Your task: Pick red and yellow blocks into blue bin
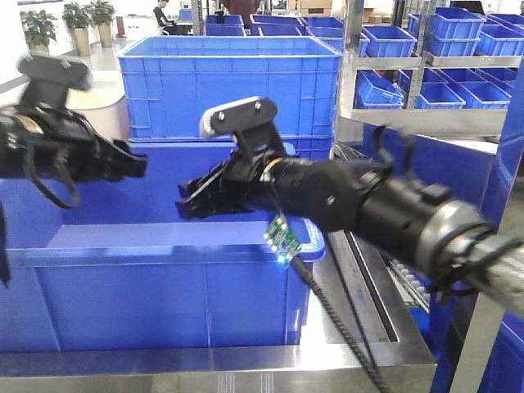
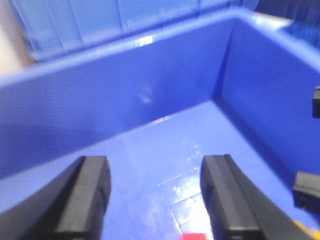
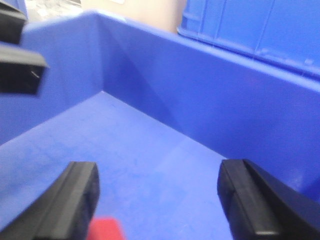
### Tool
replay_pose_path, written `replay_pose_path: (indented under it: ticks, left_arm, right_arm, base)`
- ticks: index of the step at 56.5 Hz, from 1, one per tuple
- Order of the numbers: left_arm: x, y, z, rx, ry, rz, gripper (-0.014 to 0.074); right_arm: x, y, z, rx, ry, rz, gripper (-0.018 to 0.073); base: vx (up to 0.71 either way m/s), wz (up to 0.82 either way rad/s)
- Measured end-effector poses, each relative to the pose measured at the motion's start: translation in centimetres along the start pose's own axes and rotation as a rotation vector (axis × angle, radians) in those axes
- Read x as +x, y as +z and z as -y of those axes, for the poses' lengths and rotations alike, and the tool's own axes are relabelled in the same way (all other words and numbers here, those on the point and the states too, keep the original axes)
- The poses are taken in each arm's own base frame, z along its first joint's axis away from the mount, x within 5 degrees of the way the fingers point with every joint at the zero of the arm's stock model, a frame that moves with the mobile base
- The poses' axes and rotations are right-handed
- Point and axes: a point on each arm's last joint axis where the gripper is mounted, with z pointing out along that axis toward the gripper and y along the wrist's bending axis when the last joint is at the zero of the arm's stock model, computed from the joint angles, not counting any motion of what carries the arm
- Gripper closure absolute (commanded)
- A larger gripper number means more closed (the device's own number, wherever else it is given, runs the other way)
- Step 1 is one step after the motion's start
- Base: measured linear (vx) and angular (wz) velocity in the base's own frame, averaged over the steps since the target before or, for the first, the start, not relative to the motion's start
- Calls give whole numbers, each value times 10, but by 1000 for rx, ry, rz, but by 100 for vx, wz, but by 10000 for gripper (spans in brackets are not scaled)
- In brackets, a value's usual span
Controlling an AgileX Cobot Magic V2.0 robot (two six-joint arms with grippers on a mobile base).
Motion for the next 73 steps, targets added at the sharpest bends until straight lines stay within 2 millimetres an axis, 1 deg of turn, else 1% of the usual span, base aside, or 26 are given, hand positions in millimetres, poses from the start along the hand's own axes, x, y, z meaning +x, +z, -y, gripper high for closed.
replay_pose_path:
  ticks: [1,3,6,7,8,12,14,17,19,20,21,22,23,25,29,31,32,34,38,41,42,45,50,54,60,73]
  left_arm:
    - [-1,-4,0,2,2,-4,316]
    - [-3,-13,1,4,6,-5,433]
    - [-7,-31,3,6,18,-8,596]
    - [-8,-38,3,5,24,-9,607]
    - [-10,-44,3,4,27,-7,606]
    - [-10,-69,6,0,38,13,605]
    - [-6,-80,7,-1,38,21,604]
    - [1,-97,10,-7,39,43,603]
    - [9,-114,12,-13,39,65,603]
    - [14,-113,12,-13,38,59,603]
    - [22,-121,14,-15,37,63,603]
    - [30,-122,15,-14,35,52,603]
    - [33,-129,16,-17,36,65,603]
    - [46,-138,18,-19,34,67,603]
    - [76,-153,23,-23,31,66,603]
    - [93,-161,26,-23,28,62,603]
    - [98,-167,27,-25,29,72,603]
    - [112,-170,29,-22,25,57,603]
    - [143,-183,35,-14,11,56,603]
    - [158,-192,38,-6,-4,70,603]
    - [166,-193,40,2,-16,66,603]
    - [180,-196,43,14,-43,75,603]
    - [194,-199,46,28,-81,99,603]
    - [200,-199,47,28,-94,115,603]
    - [201,-200,47,27,-101,128,603]
    - [202,-199,47,27,-104,128,603]
  right_arm:
    - [-2,-3,0,-4,1,-4,226]
    - [-8,-15,-2,-17,2,-17,318]
    - [-17,-33,-4,-36,5,-45,510]
    - [-20,-40,-5,-42,7,-57,555]
    - [-22,-45,-5,-46,7,-66,577]
    - [-31,-71,-7,-53,-9,-112,575]
    - [-35,-84,-7,-47,-24,-127,573]
    - [-36,-100,-6,-33,-32,-136,570]
    - [-35,-111,-6,-21,-38,-136,570]
    - [-33,-116,-6,-15,-41,-137,570]
    - [-31,-122,-7,-10,-44,-138,570]
    - [-29,-125,-7,-5,-46,-137,570]
    - [-26,-131,-7,-1,-46,-134,570]
    - [-19,-140,-8,6,-43,-127,570]
    - [-3,-160,-11,20,-33,-102,570]
    - [9,-173,-13,28,-29,-81,570]
    - [17,-182,-14,33,-25,-65,570]
    - [28,-194,-16,40,-18,-43,570]
    - [51,-217,-20,54,1,3,570]
    - [73,-236,-23,64,13,43,570]
    - [80,-241,-24,67,15,54,570]
    - [99,-255,-27,74,19,82,570]
    - [125,-270,-30,83,20,119,570]
    - [136,-277,-32,91,17,153,570]
    - [140,-278,-32,99,6,181,570]
    - [140,-278,-32,99,14,187,570]
  base:
    - [0,0]
    - [0,0]
    - [0,0]
    - [0,0]
    - [0,0]
    - [0,0]
    - [0,0]
    - [0,0]
    - [0,0]
    - [0,0]
    - [0,0]
    - [0,0]
    - [0,0]
    - [0,0]
    - [0,0]
    - [0,0]
    - [0,0]
    - [0,0]
    - [0,0]
    - [0,0]
    - [0,0]
    - [0,0]
    - [0,0]
    - [0,0]
    - [0,0]
    - [0,0]
